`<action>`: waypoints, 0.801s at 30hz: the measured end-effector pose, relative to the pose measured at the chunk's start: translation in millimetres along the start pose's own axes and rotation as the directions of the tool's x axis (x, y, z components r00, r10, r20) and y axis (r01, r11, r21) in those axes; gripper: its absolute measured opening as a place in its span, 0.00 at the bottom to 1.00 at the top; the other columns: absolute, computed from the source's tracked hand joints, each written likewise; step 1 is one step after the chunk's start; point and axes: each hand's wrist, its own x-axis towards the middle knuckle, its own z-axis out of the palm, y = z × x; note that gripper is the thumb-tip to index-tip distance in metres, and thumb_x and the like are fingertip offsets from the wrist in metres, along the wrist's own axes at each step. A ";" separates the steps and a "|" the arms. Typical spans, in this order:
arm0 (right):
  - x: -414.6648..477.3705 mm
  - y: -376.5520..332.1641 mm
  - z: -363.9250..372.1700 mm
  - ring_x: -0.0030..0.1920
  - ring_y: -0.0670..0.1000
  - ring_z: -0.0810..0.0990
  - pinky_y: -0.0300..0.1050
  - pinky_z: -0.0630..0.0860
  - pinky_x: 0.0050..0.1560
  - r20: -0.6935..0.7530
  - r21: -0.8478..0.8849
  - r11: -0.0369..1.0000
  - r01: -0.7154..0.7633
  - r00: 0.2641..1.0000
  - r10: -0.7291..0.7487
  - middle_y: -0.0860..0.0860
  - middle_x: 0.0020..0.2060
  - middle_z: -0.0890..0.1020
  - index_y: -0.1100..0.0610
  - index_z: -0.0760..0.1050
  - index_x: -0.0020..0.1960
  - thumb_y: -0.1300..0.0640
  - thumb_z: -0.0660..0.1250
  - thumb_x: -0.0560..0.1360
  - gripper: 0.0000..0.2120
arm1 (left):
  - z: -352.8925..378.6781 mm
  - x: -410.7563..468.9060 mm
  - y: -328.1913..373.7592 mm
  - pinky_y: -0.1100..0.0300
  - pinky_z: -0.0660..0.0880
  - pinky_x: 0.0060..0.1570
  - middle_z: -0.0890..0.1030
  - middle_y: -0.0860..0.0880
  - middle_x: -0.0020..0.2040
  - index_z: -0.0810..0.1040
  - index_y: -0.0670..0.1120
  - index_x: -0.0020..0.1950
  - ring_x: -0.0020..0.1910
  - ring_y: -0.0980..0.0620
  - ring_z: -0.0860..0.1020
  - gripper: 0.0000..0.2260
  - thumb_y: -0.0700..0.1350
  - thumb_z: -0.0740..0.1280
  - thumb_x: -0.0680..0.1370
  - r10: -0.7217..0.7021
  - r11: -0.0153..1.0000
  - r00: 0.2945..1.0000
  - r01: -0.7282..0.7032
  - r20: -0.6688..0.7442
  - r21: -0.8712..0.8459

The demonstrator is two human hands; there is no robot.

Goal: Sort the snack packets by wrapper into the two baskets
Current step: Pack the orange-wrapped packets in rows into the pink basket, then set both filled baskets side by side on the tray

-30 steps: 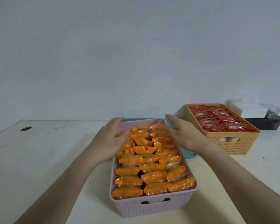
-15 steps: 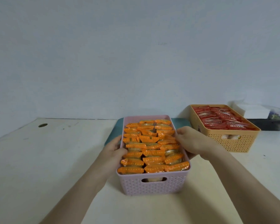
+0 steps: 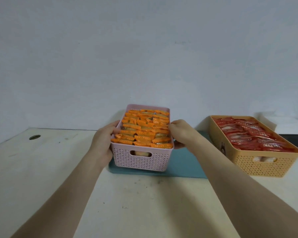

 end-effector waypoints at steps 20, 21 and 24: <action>17.7 33.4 36.2 0.53 0.52 0.79 0.49 0.78 0.53 0.124 0.070 0.995 0.078 0.989 -0.086 0.53 0.56 0.80 0.54 0.72 0.64 0.47 0.50 0.83 0.18 | -20.5 36.4 -25.2 0.53 0.75 0.47 0.83 0.47 0.52 0.78 0.49 0.63 0.47 0.49 0.80 0.17 0.39 0.58 0.78 -0.005 0.972 0.979 0.053 -0.205 0.227; 13.4 34.8 29.3 0.50 0.51 0.77 0.47 0.76 0.50 0.105 0.019 0.993 0.113 0.988 -0.114 0.53 0.56 0.79 0.53 0.70 0.67 0.49 0.52 0.82 0.17 | -16.9 32.7 -22.9 0.58 0.73 0.43 0.81 0.49 0.55 0.76 0.48 0.66 0.49 0.51 0.78 0.17 0.39 0.58 0.79 0.064 0.956 0.969 0.010 -0.240 0.294; 6.4 40.5 0.9 0.53 0.53 0.78 0.44 0.74 0.50 -0.060 -0.286 0.929 0.235 0.963 -0.262 0.54 0.62 0.77 0.53 0.69 0.70 0.58 0.59 0.79 0.20 | -0.1 14.2 -13.4 0.66 0.68 0.45 0.77 0.52 0.58 0.77 0.49 0.62 0.54 0.54 0.75 0.16 0.36 0.59 0.78 0.439 0.766 0.870 -0.231 -0.226 0.600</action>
